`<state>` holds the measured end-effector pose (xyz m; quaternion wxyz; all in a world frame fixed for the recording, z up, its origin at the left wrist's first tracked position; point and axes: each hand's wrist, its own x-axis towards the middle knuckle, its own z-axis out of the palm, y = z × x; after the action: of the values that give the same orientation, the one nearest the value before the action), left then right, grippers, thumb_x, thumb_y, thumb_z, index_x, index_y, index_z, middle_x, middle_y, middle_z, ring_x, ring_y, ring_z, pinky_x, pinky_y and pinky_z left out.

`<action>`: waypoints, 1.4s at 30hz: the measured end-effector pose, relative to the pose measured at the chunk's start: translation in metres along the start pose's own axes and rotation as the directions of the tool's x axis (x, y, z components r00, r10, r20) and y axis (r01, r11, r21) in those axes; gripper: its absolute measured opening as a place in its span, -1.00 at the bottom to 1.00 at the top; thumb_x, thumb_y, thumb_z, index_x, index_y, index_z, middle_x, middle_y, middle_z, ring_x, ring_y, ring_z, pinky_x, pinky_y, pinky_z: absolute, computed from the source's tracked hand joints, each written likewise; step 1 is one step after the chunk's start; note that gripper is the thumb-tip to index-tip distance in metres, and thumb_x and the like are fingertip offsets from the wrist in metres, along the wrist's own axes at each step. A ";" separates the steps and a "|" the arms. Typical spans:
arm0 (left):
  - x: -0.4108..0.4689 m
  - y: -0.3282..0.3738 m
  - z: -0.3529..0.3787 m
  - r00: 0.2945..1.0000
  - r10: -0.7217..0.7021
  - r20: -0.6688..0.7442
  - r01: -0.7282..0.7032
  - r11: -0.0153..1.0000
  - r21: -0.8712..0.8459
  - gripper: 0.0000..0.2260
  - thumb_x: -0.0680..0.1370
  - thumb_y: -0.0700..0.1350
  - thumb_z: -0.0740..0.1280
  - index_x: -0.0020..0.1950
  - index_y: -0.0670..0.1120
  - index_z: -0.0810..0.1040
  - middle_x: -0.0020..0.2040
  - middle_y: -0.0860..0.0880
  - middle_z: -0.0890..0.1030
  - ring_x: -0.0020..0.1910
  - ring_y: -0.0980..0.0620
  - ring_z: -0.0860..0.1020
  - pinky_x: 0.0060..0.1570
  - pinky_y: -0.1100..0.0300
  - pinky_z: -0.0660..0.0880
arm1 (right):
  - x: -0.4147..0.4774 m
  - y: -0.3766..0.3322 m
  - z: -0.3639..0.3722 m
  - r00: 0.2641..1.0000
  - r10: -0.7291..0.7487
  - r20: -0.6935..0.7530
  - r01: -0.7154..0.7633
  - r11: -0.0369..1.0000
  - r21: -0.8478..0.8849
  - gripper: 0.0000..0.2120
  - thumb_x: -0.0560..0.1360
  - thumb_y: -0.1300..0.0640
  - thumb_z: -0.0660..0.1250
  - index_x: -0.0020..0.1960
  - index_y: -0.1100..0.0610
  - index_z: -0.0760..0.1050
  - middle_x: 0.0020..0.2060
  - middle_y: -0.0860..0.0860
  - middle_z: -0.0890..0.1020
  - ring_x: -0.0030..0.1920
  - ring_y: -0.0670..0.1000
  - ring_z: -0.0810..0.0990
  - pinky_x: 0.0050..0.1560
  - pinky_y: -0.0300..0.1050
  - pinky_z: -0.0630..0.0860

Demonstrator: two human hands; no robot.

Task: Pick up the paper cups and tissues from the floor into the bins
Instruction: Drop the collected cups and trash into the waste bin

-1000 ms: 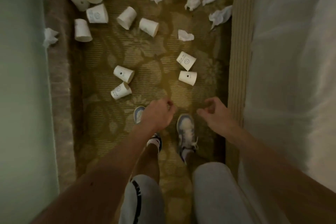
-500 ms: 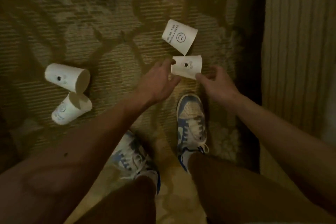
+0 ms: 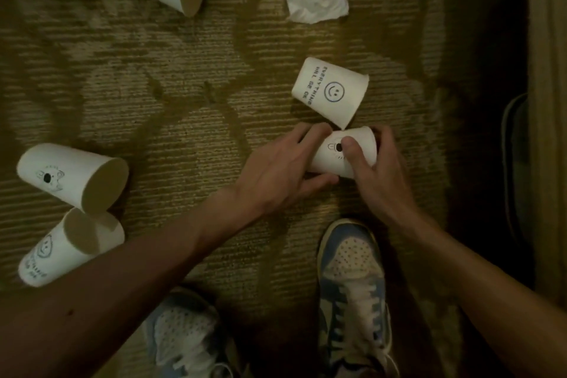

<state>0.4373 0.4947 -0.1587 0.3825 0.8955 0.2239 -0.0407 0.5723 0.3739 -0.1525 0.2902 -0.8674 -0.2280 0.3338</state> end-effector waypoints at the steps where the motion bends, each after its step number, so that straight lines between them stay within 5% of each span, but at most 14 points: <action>1: 0.001 0.001 -0.001 1.000 -0.009 -0.020 0.009 1.000 -0.009 -0.45 0.49 0.26 0.34 0.36 0.01 0.35 0.21 0.02 0.50 -0.02 0.08 0.52 -0.21 0.21 0.34 | 0.001 0.000 0.002 1.000 -0.012 -0.007 0.012 1.000 0.006 -0.59 0.45 -0.30 0.26 0.18 -0.14 0.30 0.04 -0.12 0.52 -0.01 -0.17 0.53 -0.12 -0.16 0.48; 7: -0.005 0.001 -0.013 0.999 -0.046 -0.017 0.048 0.993 0.112 -0.34 0.40 0.43 0.29 0.30 0.00 0.41 0.15 0.01 0.55 0.07 0.00 0.53 -0.01 0.05 0.50 | 0.000 -0.011 0.005 0.987 -0.114 0.114 0.116 0.993 -0.011 -0.65 0.44 -0.23 0.34 0.12 -0.10 0.37 0.06 -0.01 0.56 0.02 -0.03 0.58 -0.07 0.01 0.59; 13: -0.050 -0.007 -0.016 0.987 -0.148 -0.066 0.158 0.966 0.203 -0.17 0.22 0.49 0.14 0.35 0.04 0.39 0.23 0.05 0.54 0.15 -0.02 0.39 0.04 0.07 0.25 | -0.024 -0.032 0.029 0.946 -0.246 0.210 0.257 0.966 -0.029 -0.58 0.38 -0.34 0.25 0.04 -0.05 0.43 -0.02 -0.09 0.50 -0.05 -0.14 0.52 -0.11 -0.10 0.52; 18: -0.073 -0.022 -0.023 0.947 -0.300 -0.115 0.304 0.952 0.020 -0.29 0.28 0.41 0.40 0.26 0.00 0.46 0.09 0.02 0.59 0.05 0.01 0.47 0.04 0.08 0.42 | -0.020 -0.059 0.030 0.892 -0.354 0.280 0.381 0.924 -0.046 -0.57 0.42 -0.42 0.13 0.00 -0.10 0.43 -0.09 -0.20 0.54 -0.11 -0.26 0.52 -0.20 -0.26 0.43; 23: -0.081 -0.024 -0.032 0.876 -0.466 -0.124 0.434 0.874 -0.220 -0.31 0.24 0.47 0.41 0.19 0.04 0.49 0.00 0.06 0.60 -0.06 0.05 0.55 -0.08 0.02 0.55 | 0.035 -0.093 -0.001 0.892 -0.453 -0.007 0.440 0.871 -0.217 -0.53 0.46 -0.42 0.15 0.10 -0.07 0.42 0.03 -0.07 0.51 0.05 -0.11 0.49 -0.08 -0.20 0.38; 27: -0.080 -0.023 -0.036 0.859 -0.498 -0.117 0.441 0.836 -0.326 -0.34 0.26 0.44 0.43 0.18 0.05 0.49 -0.06 0.12 0.59 -0.10 0.14 0.56 -0.19 0.15 0.54 | 0.074 -0.085 -0.004 0.947 -0.261 0.185 0.317 0.837 -0.446 -0.21 0.37 -0.41 0.33 0.39 0.08 0.29 0.31 0.09 0.44 0.29 0.11 0.42 0.17 0.04 0.39; 32: -0.077 -0.027 -0.040 0.840 -0.540 -0.057 0.478 0.784 -0.395 -0.35 0.28 0.40 0.46 0.19 0.01 0.50 -0.03 0.06 0.61 -0.07 0.07 0.58 -0.09 0.00 0.59 | 0.077 -0.065 0.012 0.930 -0.245 0.273 0.359 0.766 -0.534 -0.03 0.24 -0.37 0.46 0.46 0.09 0.23 0.31 0.12 0.41 0.30 0.13 0.38 0.23 0.06 0.36; 38: -0.080 -0.032 -0.034 0.828 -0.560 -0.036 0.485 0.747 -0.455 -0.43 0.27 0.39 0.47 0.07 0.02 0.53 -0.10 0.09 0.62 -0.14 0.12 0.59 -0.19 0.09 0.59 | 0.072 -0.067 0.013 0.964 -0.126 0.235 0.216 0.885 -0.413 -0.31 0.29 -0.30 0.49 0.22 0.10 0.42 -0.01 0.00 0.54 -0.05 0.04 0.54 -0.16 -0.05 0.46; 40: -0.083 -0.034 -0.032 0.819 -0.572 -0.039 0.474 0.713 -0.516 -0.49 0.27 0.37 0.49 0.02 0.07 0.53 -0.12 0.10 0.63 -0.16 0.16 0.59 -0.23 0.16 0.57 | 0.066 -0.077 0.009 0.940 -0.051 0.339 0.120 0.975 -0.185 -0.51 0.30 -0.23 0.50 0.05 0.06 0.53 -0.08 0.00 0.63 -0.11 0.01 0.62 -0.23 -0.09 0.51; 42: -0.087 -0.036 -0.032 0.810 -0.585 -0.027 0.465 0.671 -0.578 -0.51 0.27 0.35 0.50 0.02 0.10 0.51 -0.10 0.13 0.63 -0.17 0.22 0.59 -0.26 0.28 0.56 | 0.053 -0.089 0.010 0.850 0.042 0.526 -0.129 0.983 0.131 -0.51 0.26 -0.20 0.51 0.05 0.05 0.54 -0.12 0.02 0.69 -0.15 -0.02 0.68 -0.26 -0.11 0.57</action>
<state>0.3406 0.5068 -0.1388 0.5668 0.6435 0.5143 0.0108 0.5830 0.4738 -0.1240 0.2715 -0.7276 -0.2315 0.5860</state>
